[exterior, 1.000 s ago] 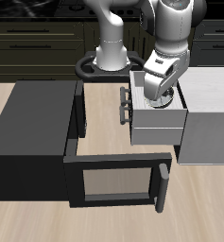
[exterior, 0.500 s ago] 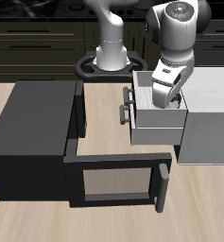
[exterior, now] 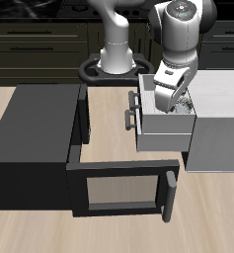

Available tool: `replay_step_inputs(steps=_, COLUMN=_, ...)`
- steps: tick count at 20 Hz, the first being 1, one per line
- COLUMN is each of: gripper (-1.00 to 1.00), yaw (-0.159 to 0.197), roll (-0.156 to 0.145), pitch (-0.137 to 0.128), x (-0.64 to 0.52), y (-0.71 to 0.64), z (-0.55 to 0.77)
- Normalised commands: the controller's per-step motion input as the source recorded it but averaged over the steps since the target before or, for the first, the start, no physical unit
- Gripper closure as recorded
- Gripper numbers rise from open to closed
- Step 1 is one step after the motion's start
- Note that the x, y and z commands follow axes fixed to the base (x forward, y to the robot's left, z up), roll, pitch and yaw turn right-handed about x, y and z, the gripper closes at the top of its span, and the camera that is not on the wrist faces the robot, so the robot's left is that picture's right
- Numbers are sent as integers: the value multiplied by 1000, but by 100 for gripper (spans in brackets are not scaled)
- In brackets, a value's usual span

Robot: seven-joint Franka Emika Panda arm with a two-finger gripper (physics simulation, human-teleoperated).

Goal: Place the bowl in the top drawer and close the top drawer

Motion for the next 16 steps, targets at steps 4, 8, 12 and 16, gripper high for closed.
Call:
replay_step_inputs(steps=4, gripper=-100, yaw=2, roll=7, pitch=10, x=-82, y=-154, z=134)
replay_step_inputs(steps=8, gripper=-100, yaw=-8, roll=-11, pitch=16, x=-87, y=-242, z=130)
replay_step_inputs(steps=12, gripper=-100, yaw=28, roll=-26, pitch=3, x=-51, y=-291, z=99)
replay_step_inputs(steps=16, gripper=-100, yaw=42, roll=-41, pitch=1, x=-17, y=-291, z=91)
